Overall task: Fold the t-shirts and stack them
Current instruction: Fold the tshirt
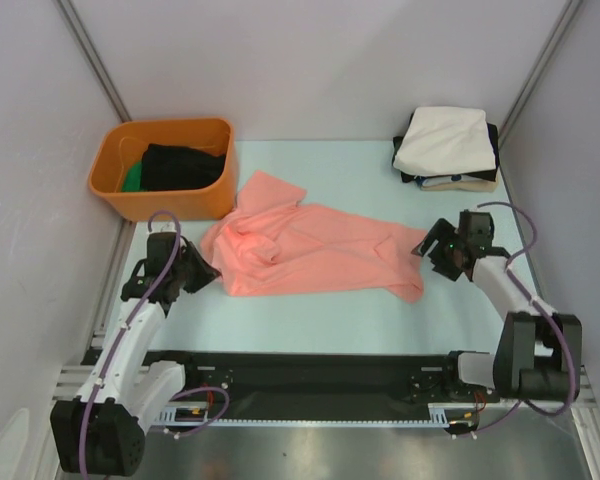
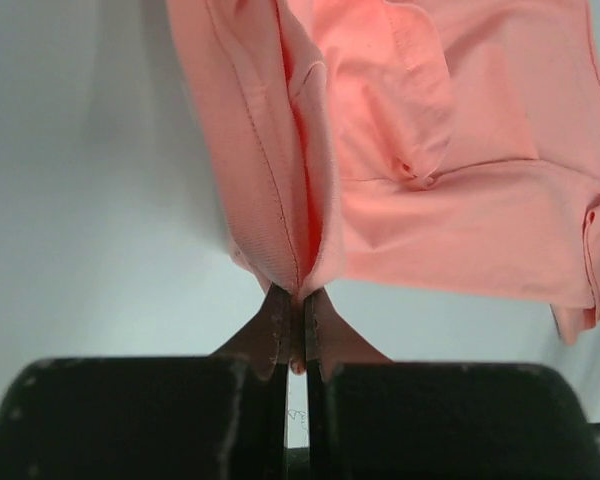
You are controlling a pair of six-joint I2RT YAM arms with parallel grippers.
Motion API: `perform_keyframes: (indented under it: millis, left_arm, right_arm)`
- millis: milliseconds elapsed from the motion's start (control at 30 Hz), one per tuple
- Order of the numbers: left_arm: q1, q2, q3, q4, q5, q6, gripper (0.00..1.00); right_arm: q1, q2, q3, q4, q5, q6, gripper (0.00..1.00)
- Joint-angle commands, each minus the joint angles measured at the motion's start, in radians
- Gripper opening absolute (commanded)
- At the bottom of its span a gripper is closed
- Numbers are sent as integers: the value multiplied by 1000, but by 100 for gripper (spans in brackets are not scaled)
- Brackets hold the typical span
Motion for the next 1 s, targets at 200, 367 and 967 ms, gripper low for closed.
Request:
perform_keyframes:
  millis: [200, 367, 967]
  left_arm:
    - [4, -19, 8, 30, 56, 34, 0]
    - [4, -32, 6, 27, 55, 34, 0]
    - [4, -47, 3, 35, 47, 31, 0]
  right_arm:
    - [277, -236, -93, -70, 126, 166, 70]
    - [329, -167, -113, -30, 130, 208, 65]
    - [229, -46, -177, 106, 124, 170, 55]
